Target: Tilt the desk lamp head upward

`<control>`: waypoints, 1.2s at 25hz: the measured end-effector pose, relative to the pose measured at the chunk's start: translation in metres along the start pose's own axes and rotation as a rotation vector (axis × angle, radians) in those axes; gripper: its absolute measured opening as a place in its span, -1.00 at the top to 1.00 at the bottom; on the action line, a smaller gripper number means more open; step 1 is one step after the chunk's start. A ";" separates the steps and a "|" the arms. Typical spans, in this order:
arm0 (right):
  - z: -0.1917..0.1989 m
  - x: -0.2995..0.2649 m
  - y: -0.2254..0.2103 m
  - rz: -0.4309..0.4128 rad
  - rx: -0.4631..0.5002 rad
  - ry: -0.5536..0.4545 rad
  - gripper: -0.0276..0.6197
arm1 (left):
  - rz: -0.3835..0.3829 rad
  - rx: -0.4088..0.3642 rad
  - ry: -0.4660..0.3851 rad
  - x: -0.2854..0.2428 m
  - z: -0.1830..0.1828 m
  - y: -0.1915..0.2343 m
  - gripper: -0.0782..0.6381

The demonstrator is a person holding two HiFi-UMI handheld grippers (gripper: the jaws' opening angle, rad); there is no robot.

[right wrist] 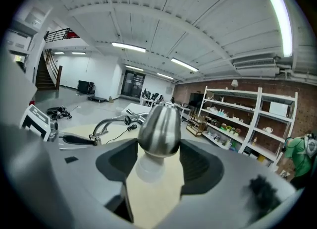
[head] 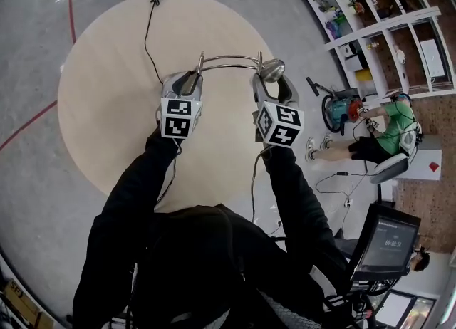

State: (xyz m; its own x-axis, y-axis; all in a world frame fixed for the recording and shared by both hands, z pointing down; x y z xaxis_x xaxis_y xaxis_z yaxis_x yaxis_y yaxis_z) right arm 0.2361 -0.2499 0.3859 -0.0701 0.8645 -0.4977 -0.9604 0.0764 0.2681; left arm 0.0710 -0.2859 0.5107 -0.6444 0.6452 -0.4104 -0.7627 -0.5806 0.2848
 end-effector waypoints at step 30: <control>-0.067 0.009 0.019 0.123 0.345 -0.026 0.05 | 0.142 0.214 -0.117 -0.013 -0.003 0.001 0.45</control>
State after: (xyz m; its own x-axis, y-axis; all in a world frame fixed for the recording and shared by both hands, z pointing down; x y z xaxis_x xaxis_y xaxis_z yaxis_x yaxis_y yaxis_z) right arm 0.1995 -0.2737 0.3311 -0.1683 0.8896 -0.4246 -0.7972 0.1306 0.5895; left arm 0.0788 -0.2963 0.5136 -0.7379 0.6253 -0.2539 -0.6507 -0.5595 0.5134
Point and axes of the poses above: the fingertips, and each gripper's own axes: x backward along the fingers, y to its left, z out of its underside, the point moved 2 cm from there along x, backward along the fingers, and after that the axes turned 9 degrees about y, right-handed, at the moved point
